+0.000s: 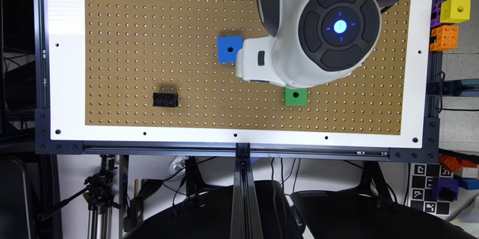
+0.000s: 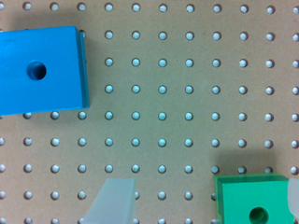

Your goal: Pick up green block.

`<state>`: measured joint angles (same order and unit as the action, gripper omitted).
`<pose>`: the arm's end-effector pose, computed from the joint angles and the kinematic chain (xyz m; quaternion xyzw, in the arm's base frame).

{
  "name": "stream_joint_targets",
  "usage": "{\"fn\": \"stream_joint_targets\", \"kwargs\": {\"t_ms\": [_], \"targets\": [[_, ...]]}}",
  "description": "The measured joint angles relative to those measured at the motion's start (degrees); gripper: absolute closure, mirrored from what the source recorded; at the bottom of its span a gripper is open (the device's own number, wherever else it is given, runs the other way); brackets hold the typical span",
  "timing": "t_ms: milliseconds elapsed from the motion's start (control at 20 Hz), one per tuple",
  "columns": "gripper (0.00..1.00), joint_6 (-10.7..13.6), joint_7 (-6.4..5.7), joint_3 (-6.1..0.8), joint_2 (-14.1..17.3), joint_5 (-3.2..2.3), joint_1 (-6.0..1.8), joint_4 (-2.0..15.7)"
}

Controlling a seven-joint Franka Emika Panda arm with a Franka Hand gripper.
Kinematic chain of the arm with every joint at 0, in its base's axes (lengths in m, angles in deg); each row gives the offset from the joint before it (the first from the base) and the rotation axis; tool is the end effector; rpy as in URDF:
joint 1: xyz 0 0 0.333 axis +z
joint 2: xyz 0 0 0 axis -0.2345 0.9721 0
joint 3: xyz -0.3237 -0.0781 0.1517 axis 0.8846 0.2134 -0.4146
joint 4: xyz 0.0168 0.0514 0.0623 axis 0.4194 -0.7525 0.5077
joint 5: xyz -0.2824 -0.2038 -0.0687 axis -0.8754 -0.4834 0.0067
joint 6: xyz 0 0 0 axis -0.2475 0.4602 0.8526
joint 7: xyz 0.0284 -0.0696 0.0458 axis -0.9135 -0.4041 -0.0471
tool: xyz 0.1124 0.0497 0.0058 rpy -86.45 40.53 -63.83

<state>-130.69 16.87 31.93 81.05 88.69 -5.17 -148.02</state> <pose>0.5610 0.1016 0.3555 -0.9252 0.3793 -0.0086 0.0087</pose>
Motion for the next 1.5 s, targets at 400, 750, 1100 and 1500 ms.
{"fn": "stream_joint_targets", "kwargs": {"t_ms": [400,750,1100,1500], "targets": [[0.0,0.0,-1.75,-2.48,0.89,0.18,0.14,2.08],[0.0,0.0,-3.22,-3.9,5.3,-0.01,0.13,6.87],[0.0,-0.41,-3.22,-3.87,6.62,-0.03,0.02,6.99],[0.0,-5.16,-3.22,-3.72,13.09,-0.17,0.01,8.5]]}}
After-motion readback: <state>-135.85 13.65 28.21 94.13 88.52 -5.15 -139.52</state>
